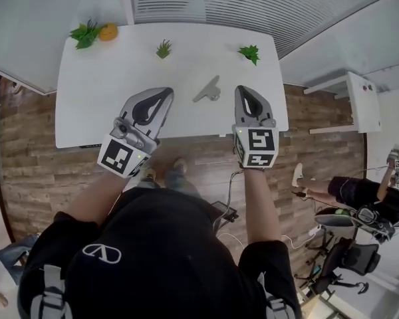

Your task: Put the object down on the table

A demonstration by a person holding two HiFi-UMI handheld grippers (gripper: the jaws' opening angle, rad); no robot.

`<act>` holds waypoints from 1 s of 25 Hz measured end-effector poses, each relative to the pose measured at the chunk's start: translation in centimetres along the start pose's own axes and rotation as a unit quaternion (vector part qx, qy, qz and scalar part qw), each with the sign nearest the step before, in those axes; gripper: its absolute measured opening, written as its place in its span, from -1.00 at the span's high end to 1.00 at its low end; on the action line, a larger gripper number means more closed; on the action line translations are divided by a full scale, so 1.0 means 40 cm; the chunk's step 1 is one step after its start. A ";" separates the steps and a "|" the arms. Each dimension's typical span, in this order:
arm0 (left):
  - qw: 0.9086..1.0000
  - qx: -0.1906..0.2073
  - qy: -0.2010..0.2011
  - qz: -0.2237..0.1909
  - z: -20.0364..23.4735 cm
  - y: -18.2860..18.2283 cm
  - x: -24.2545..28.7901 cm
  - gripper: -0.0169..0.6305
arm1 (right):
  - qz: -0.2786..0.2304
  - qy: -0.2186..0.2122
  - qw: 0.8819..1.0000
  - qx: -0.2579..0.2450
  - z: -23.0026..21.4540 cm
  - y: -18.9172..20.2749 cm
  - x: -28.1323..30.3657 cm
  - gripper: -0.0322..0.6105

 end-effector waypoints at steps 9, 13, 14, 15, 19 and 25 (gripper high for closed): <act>0.999 -0.016 0.029 -0.005 -0.047 -0.037 0.025 0.93 | -0.094 0.105 0.990 -0.003 0.069 -0.098 -0.241 0.87; 0.999 -0.014 0.035 -0.009 -0.056 -0.056 0.031 0.93 | -0.140 0.136 0.981 0.017 0.086 -0.102 -0.301 0.87; 0.999 -0.014 0.036 -0.011 -0.059 -0.058 0.030 0.93 | -0.147 0.142 0.979 0.018 0.091 -0.099 -0.311 0.87; 0.999 -0.014 0.038 -0.012 -0.063 -0.060 0.028 0.93 | -0.153 0.149 0.977 0.018 0.097 -0.096 -0.320 0.87; 0.999 -0.017 0.041 -0.012 -0.075 -0.064 0.020 0.93 | -0.164 0.162 0.973 0.010 0.108 -0.095 -0.333 0.87; 0.999 -0.018 0.042 -0.008 -0.080 -0.068 0.015 0.93 | -0.164 0.176 0.971 0.000 0.109 -0.093 -0.338 0.87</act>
Point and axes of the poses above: the fingertips, and each gripper's own axes: x forward along the fingers, z to its left, y out of its underside, the point moved 9 cm from there along -x, backward along the fingers, and after that the axes turned 15 degrees about -z, right-handed, at the moved point
